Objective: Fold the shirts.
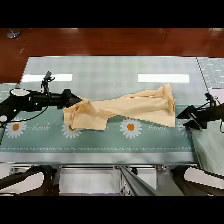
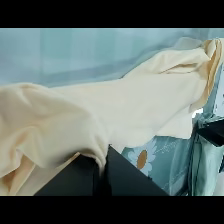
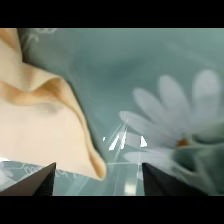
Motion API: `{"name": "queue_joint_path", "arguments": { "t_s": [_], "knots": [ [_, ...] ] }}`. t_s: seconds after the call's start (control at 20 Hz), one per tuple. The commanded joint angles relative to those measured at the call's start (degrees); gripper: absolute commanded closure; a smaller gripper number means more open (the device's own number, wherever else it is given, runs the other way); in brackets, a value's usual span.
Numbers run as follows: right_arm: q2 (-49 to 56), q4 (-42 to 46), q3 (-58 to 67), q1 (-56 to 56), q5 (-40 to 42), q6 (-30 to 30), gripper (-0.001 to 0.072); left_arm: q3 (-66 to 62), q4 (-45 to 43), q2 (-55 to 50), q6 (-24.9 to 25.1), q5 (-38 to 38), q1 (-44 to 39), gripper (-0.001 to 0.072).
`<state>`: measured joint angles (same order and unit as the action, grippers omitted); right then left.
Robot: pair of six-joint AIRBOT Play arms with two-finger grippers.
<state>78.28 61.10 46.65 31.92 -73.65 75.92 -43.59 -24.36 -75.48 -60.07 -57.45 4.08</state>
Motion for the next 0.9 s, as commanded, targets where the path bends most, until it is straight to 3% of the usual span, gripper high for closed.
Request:
{"name": "queue_joint_path", "arguments": {
  "t_s": [0.0,0.15,0.2,0.25,0.3,0.35,0.5,0.85],
  "knots": [
    [2.47,-2.89,-0.52,-6.19,2.12,-0.59,0.0095,-0.48,0.42,-0.02,0.44,-0.24,-0.17,0.0685],
    [4.57,-6.47,0.9,-10.8,4.83,0.04,0.0097,-0.48,0.42,-0.02,0.44,-0.2,-0.17,0.0685],
    [5.27,-7.3,1.73,-12.11,5.2,0.09,0.0129,-0.48,0.42,-0.02,0.44,-0.17,-0.17,0.0686],
    [5.86,-7.91,2.78,-13.49,5.53,0.09,0.0342,-0.57,0.44,-0.02,0.44,-0.17,-0.17,0.0686],
    [5.95,-8.87,3.87,-14.75,5.77,-0.24,0.0619,-1.03,0.46,0.04,0.44,-0.22,-0.15,0.0685],
    [5.95,-9.86,5.88,-15.69,5.31,-1.01,0.0686,-2.23,0.46,0.33,0.42,-0.28,-0.15,0.0685],
    [4.72,-11.26,21.05,-17.18,-0.57,-0.76,0.0687,-11.54,0.46,2.01,-0.2,-3.74,0.5,0.0685],
    [-1.29,-10.23,78.03,-17.31,-1.68,7.04,0.0688,-54.25,0.26,8.37,-5.84,-4.76,4.42,0.0686]
  ]
}}
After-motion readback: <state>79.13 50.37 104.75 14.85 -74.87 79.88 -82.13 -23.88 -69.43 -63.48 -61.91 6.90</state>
